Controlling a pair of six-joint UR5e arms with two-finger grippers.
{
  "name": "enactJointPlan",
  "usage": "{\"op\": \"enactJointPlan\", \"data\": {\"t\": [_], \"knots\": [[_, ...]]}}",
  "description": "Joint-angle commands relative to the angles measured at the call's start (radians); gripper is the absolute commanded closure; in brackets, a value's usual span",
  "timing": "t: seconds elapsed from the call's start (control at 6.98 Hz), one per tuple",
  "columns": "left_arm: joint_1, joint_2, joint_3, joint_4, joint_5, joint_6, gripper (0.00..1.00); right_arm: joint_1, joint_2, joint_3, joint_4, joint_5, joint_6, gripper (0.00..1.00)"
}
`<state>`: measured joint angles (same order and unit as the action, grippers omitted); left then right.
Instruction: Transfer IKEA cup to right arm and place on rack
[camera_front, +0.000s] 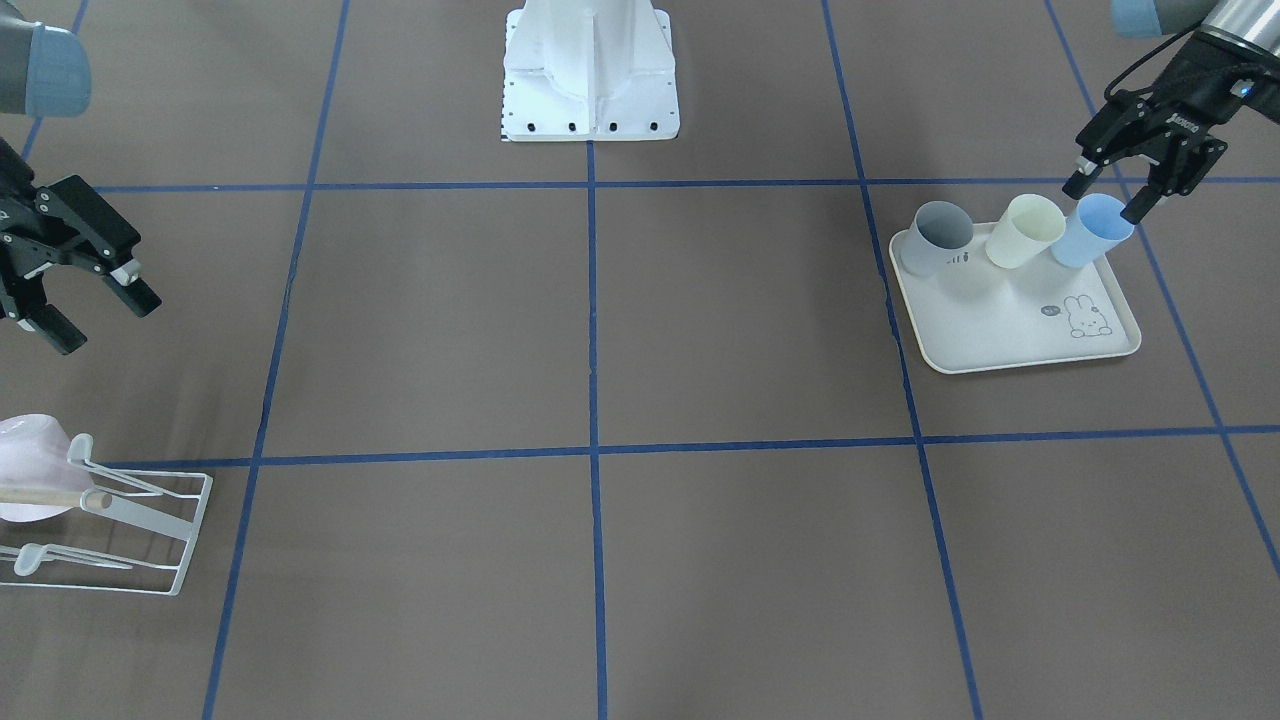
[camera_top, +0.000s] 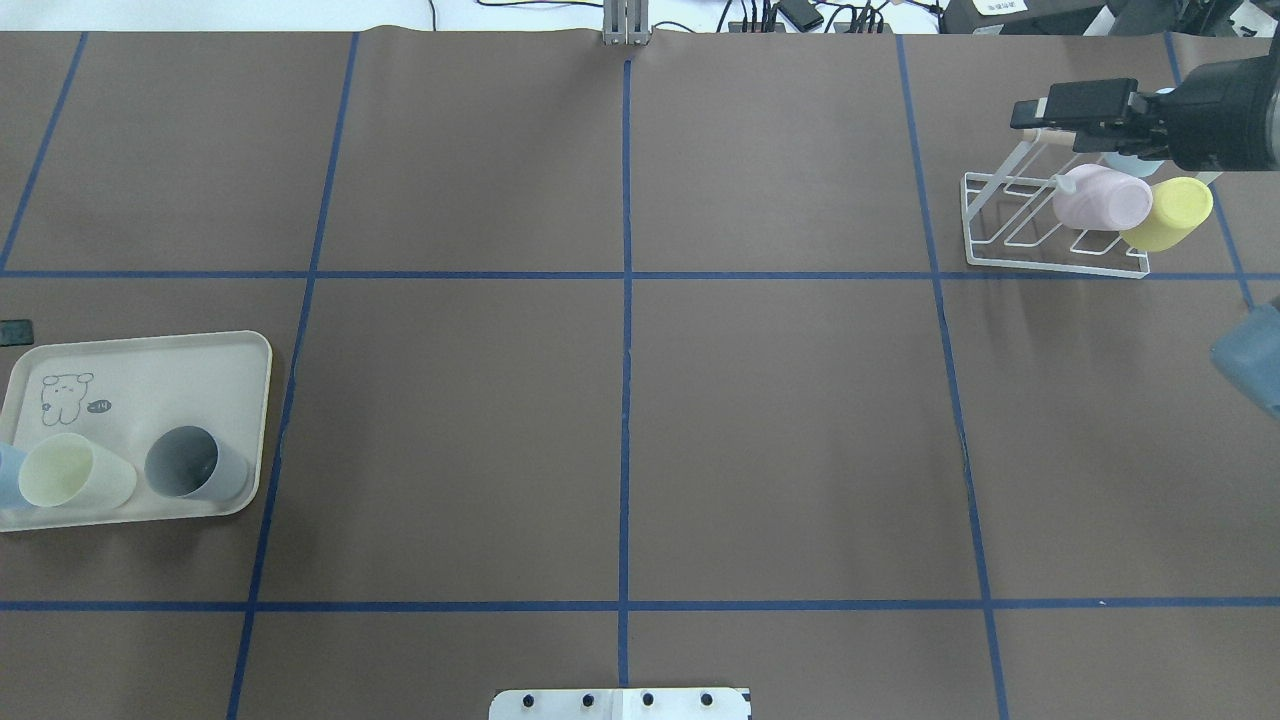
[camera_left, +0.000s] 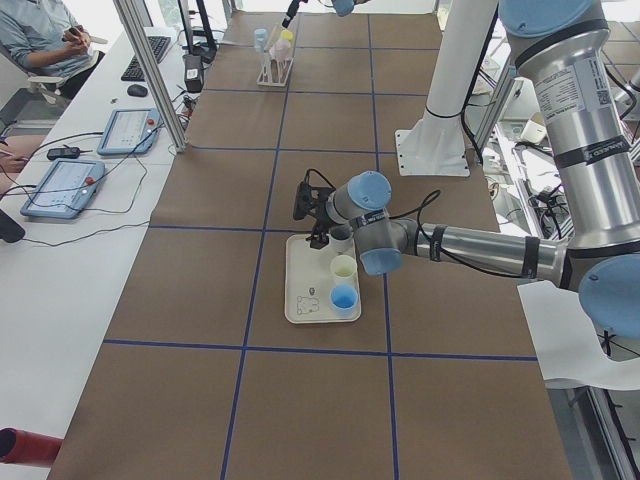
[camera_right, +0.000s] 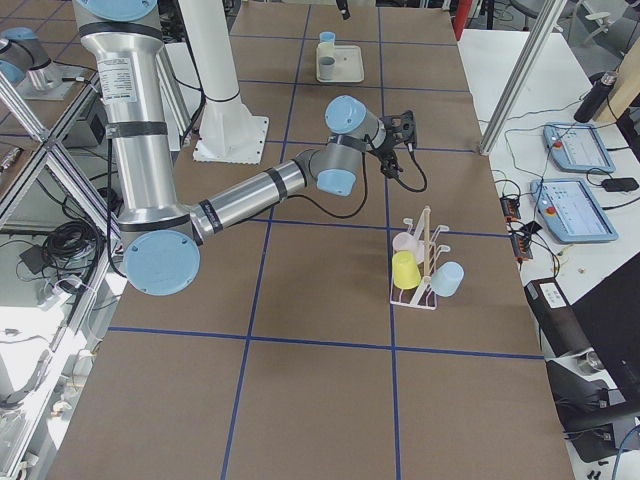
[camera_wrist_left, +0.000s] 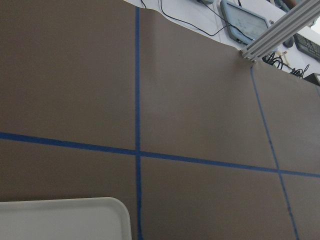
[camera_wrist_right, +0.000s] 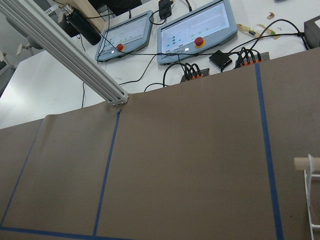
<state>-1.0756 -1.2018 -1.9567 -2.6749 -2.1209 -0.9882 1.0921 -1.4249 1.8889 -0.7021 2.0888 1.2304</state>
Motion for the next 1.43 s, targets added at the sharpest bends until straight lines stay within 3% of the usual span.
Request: {"op": "enactJointPlan", "data": {"t": [0.0,0.29,0.72,1.29], "knots": [[-0.059,0.079,0.007,0.132,-0.002,0.313,0.0,-0.029,0.041,-0.005,0.003,0.008,0.076,0.0],[-0.066,0.107,0.048,0.223,0.01,0.533,0.0,-0.049,0.057,-0.005,0.003,0.008,0.092,0.0],[-0.052,0.094,0.133,0.216,0.009,0.537,0.0,-0.057,0.058,-0.005,0.003,0.008,0.095,0.0],[0.018,0.087,0.162,0.216,-0.004,0.525,0.0,-0.06,0.058,-0.005,0.003,0.008,0.093,0.0]]}}
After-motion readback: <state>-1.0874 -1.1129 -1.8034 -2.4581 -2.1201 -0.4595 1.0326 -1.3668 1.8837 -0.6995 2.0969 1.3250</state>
